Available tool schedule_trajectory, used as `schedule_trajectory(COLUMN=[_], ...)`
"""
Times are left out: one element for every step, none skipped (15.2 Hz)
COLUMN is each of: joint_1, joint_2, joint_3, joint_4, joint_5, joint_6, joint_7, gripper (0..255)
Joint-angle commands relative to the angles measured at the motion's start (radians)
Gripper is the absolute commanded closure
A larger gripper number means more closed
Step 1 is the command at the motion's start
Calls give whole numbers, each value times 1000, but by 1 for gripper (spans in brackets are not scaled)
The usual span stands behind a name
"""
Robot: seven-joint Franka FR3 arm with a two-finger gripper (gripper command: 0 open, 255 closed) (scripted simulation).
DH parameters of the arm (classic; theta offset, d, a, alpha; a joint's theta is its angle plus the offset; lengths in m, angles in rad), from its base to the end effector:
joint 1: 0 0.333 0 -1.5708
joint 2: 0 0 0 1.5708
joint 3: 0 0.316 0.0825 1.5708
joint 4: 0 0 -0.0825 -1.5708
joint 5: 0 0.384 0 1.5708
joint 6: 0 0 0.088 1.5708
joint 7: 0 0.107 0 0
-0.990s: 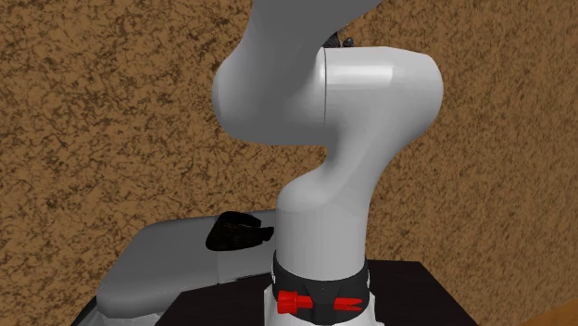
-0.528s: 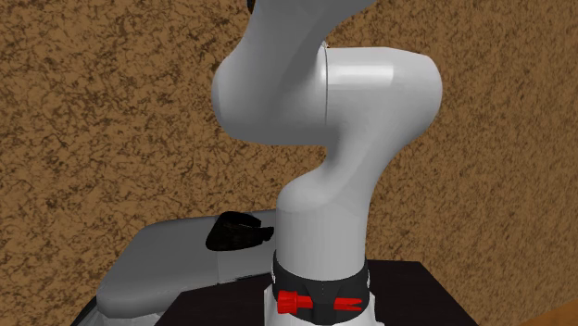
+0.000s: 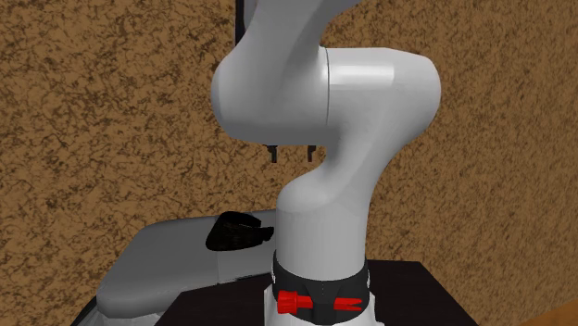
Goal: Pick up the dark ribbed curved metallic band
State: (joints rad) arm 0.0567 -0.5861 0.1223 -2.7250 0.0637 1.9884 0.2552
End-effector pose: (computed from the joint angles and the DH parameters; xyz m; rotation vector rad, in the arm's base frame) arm 0.3279 0.0600 0.3844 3.0841 -0.2038 -0.2279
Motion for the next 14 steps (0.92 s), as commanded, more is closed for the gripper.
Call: schedule_trajectory(joint_1=[10,14,17,20,22,24,26,28,29,30,31,32,31,30], joint_2=[68,104,141,179,220,261,305,349,395,441,489,503,519,536], joint_3=[25,35,46,56,67,77,87,96,105,114,121,123,123,123], joint_4=[-14,-20,-25,-28,-29,-29,-27,-24,-18,-12,-3,0,-2,-3], joint_5=[18,24,30,35,39,42,43,43,42,38,32,30,26,21], joint_6=[77,115,153,191,230,268,305,343,380,416,451,461,478,495], joint_7=[33,47,62,76,91,106,121,138,154,172,191,197,199,203], gripper=[0,0,0,0,0,0,0,0,0,0,0,0,0,0])
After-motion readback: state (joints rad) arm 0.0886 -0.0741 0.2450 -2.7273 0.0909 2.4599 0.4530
